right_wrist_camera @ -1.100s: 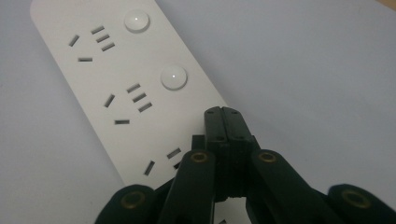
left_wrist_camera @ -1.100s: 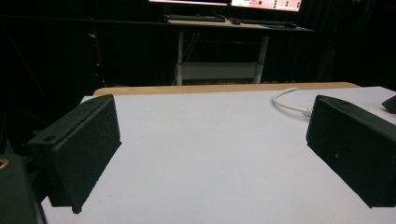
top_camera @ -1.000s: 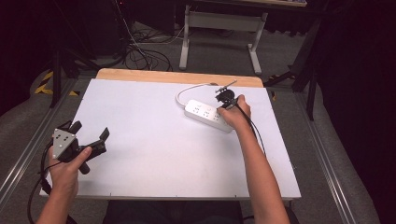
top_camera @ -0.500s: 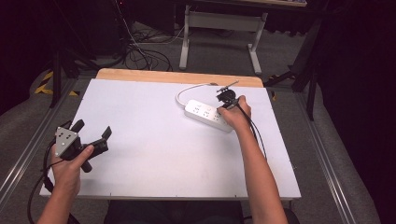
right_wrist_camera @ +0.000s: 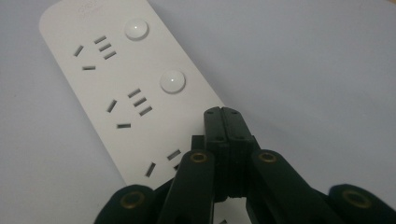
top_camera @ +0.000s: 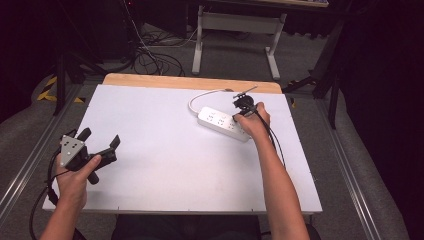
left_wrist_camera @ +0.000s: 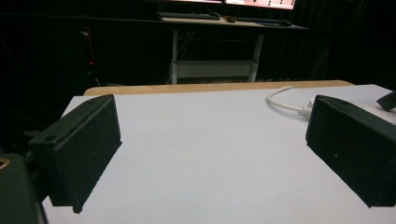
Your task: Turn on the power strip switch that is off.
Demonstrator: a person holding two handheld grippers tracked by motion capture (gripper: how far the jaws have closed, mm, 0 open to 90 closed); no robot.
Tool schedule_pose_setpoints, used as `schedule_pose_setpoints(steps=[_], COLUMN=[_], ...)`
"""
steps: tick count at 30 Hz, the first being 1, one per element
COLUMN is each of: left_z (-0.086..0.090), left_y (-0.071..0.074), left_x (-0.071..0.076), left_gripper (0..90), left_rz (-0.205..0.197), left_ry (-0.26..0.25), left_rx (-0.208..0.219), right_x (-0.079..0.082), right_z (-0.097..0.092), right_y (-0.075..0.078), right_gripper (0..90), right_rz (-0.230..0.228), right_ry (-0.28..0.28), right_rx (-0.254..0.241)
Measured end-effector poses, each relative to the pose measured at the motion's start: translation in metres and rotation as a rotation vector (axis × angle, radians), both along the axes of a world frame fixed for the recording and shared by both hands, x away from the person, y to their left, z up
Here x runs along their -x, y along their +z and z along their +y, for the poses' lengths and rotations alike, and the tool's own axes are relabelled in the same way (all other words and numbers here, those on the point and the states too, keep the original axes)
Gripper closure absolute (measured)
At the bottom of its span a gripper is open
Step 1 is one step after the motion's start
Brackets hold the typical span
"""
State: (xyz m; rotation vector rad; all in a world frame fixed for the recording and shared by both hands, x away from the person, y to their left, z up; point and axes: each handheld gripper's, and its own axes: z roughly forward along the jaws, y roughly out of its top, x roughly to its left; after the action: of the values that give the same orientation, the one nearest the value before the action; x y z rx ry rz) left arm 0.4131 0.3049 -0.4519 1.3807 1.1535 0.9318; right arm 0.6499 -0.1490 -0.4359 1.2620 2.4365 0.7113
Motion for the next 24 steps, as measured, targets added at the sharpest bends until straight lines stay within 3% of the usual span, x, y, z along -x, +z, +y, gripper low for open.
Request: schedule_pose_setpoints(steps=[10,15,20,24], left_z=[0.002,0.002,0.002,0.003], left_y=[0.001,0.000,0.000,0.000], left_x=[0.003,0.002,0.002,0.001], left_gripper=[3.9,3.9,3.9,3.8], left_rz=[-0.004,-0.004,-0.001,-0.001], left_ry=[0.008,0.011,0.008,0.014], left_rx=[0.004,0.006,0.002,0.003], right_x=[0.008,0.010,0.014,0.018], right_z=[-0.003,-0.010,-0.017,-0.021], right_y=[-0.005,-0.007,-0.010,-0.002], right_gripper=[90.0,90.0,90.0,90.0], right_rz=[-0.061,-0.093,-0.152,-0.213], right_ry=[-0.022,-0.050,-0.056,-0.050], right_rx=[-0.042,-0.113,-0.140,-0.167])
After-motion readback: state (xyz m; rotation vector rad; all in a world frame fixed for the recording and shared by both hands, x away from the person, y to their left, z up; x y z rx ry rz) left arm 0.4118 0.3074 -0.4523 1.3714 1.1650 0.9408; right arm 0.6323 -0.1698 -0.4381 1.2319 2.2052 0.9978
